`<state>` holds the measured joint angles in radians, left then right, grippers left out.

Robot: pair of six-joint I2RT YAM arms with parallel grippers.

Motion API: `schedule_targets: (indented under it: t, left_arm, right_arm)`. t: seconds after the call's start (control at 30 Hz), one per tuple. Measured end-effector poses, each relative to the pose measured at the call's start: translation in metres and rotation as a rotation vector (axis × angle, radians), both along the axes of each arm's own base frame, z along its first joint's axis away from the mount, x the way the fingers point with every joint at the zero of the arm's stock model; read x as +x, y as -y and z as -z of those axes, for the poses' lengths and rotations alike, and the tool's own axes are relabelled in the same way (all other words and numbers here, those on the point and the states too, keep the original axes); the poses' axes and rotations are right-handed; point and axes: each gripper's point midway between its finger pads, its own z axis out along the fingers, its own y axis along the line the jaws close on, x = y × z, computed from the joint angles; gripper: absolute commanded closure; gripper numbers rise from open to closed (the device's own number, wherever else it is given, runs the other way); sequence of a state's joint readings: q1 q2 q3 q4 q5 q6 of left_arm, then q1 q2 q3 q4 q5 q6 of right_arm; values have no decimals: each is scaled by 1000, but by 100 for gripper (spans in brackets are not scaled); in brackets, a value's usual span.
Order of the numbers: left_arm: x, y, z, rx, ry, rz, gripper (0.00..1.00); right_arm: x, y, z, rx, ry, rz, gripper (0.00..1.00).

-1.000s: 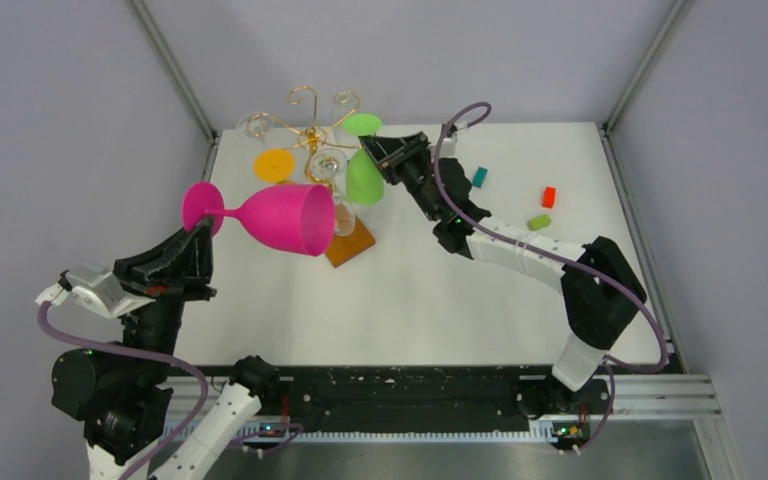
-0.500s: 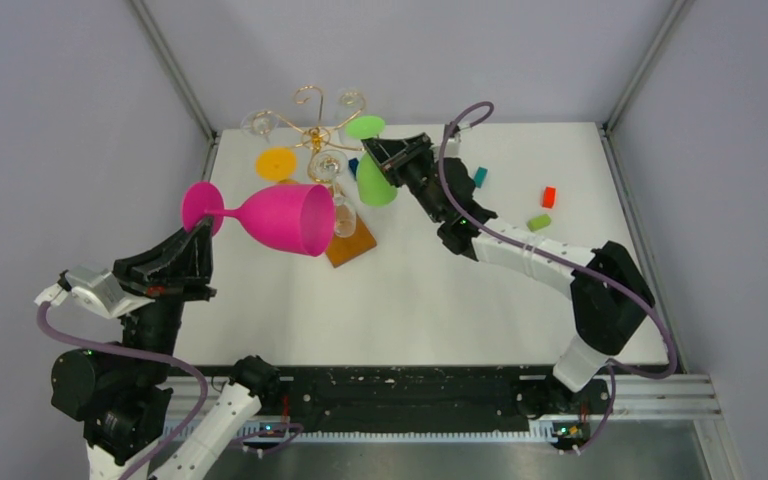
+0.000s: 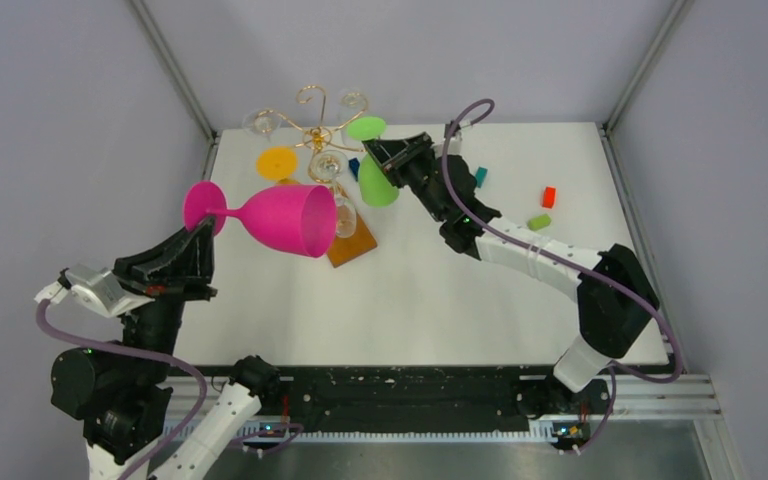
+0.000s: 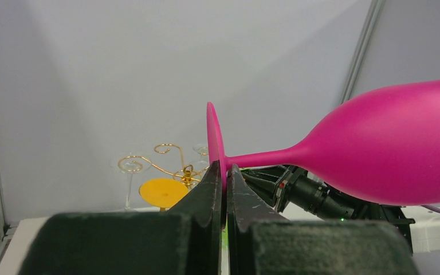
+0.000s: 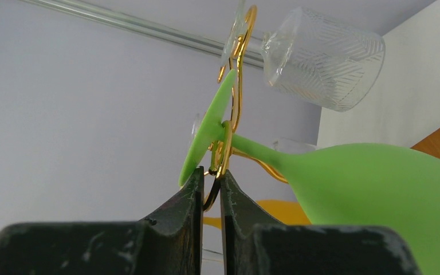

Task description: Place the wine glass upside down on the wine glass rack

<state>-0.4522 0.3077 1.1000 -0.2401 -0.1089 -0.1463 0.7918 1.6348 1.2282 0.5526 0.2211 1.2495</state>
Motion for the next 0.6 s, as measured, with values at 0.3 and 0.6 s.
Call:
schedule_targets:
  t: [0.3, 0.6]
  left_arm:
    - [3, 4, 0, -1, -9, 15, 100]
    - [5, 5, -1, 2, -14, 16, 100]
  right_arm:
    - [-6, 5, -1, -29, -27, -4, 100]
    - [-12, 10, -1, -60, -45, -8, 100]
